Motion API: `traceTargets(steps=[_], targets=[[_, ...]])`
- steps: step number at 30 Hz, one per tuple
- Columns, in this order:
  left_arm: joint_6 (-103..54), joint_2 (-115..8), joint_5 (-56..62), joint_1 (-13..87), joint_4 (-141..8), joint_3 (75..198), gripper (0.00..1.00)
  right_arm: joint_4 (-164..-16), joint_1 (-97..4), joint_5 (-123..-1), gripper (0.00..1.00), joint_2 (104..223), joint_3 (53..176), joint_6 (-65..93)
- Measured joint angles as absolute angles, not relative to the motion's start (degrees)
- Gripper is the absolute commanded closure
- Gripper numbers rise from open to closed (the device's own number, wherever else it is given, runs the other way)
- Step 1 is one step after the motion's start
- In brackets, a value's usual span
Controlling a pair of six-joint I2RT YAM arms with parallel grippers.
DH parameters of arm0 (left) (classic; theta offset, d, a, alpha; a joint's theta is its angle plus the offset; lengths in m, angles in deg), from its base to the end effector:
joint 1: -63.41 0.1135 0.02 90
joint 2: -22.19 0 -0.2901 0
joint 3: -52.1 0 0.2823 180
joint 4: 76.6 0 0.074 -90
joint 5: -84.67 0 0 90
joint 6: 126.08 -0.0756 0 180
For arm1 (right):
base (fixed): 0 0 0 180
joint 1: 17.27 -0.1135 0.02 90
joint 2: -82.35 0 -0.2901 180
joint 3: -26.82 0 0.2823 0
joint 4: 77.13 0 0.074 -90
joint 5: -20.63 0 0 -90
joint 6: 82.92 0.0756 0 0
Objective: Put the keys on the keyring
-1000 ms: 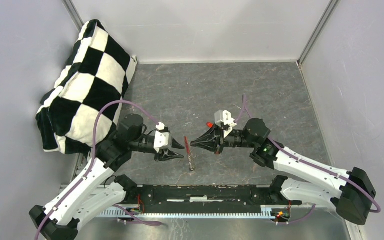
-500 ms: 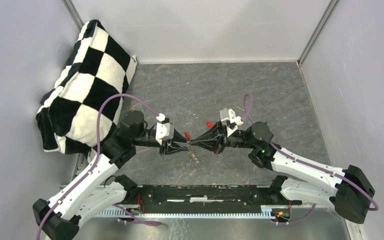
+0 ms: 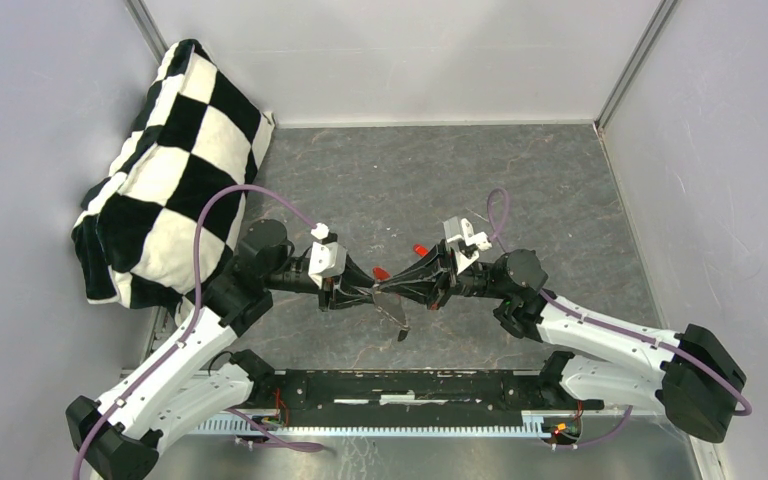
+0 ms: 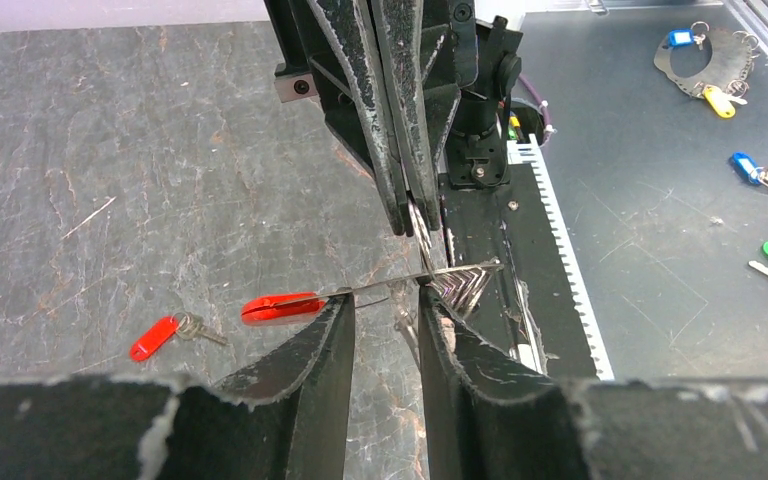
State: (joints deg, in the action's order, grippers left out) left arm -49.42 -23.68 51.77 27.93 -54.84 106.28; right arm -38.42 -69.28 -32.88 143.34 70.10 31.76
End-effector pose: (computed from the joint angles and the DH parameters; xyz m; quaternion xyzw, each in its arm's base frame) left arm 0.1336 -0.1731 0.3358 0.5546 0.5056 -0.4727 0.4619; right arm 0.1333 0.2437 0.3296 -0.3778 0.4617 0.6247 0.5038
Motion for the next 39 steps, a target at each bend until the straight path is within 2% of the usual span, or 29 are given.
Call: traceTargets(steps=[6, 12, 21, 25, 33, 39], targets=[[-49.9, -23.6, 51.3, 27.9, -53.0, 106.3, 0.56, -41.6, -69.4, -33.3, 0.99, 142.8, 70.2, 29.9], [-51.0, -22.7, 50.2, 27.9, -49.9, 106.7, 0.49, -51.9, -69.5, -35.0, 0.99, 140.4, 72.2, 24.2], [-50.6, -22.3, 48.8, 27.9, -48.8, 106.9, 0.38, -72.6, -69.7, -37.6, 0.99, 140.8, 83.3, 15.1], [-50.0, -22.3, 47.8, 27.9, -49.5, 106.9, 0.28, -80.9, -69.7, -40.0, 0.99, 142.0, 87.3, 11.7], [-46.5, -22.3, 45.5, 27.9, -51.5, 106.9, 0.28, -90.3, -69.6, -42.0, 0.99, 143.9, 90.4, 8.9], [-45.5, -22.5, 45.0, 27.9, -52.5, 106.8, 0.34, -85.7, -69.6, -40.3, 0.99, 143.7, 88.7, 11.1]])
